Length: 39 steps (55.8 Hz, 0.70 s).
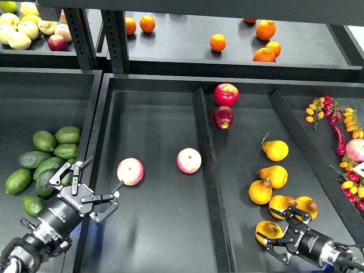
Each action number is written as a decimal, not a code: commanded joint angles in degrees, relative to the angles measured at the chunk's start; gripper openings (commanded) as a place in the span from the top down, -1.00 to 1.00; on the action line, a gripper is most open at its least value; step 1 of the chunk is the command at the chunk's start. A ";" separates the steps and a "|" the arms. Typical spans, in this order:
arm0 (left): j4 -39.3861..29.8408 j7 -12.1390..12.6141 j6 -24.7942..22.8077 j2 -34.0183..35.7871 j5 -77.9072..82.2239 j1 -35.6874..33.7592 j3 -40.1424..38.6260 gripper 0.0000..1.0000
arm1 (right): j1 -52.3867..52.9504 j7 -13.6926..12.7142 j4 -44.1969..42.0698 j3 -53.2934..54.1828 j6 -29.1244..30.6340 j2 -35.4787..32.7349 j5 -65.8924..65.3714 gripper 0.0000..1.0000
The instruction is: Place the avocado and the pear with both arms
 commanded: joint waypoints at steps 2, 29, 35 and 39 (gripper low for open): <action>-0.08 0.00 0.00 0.00 -0.02 0.03 0.00 -0.99 | 0.50 0.00 5.42 1.79 0.00 -2.98 1.46 -0.97; 0.01 0.00 0.00 0.00 -0.02 0.29 -0.01 -0.99 | 10.00 0.00 5.87 12.87 -5.14 17.84 4.54 -0.98; -0.08 0.00 0.00 0.00 -0.02 0.29 -0.09 -0.99 | 9.91 0.00 3.93 13.40 -5.32 21.80 4.54 -0.98; -0.17 0.00 0.00 0.00 -0.02 0.38 -0.09 -0.99 | 9.91 0.00 3.31 13.58 -4.97 24.61 4.63 -0.99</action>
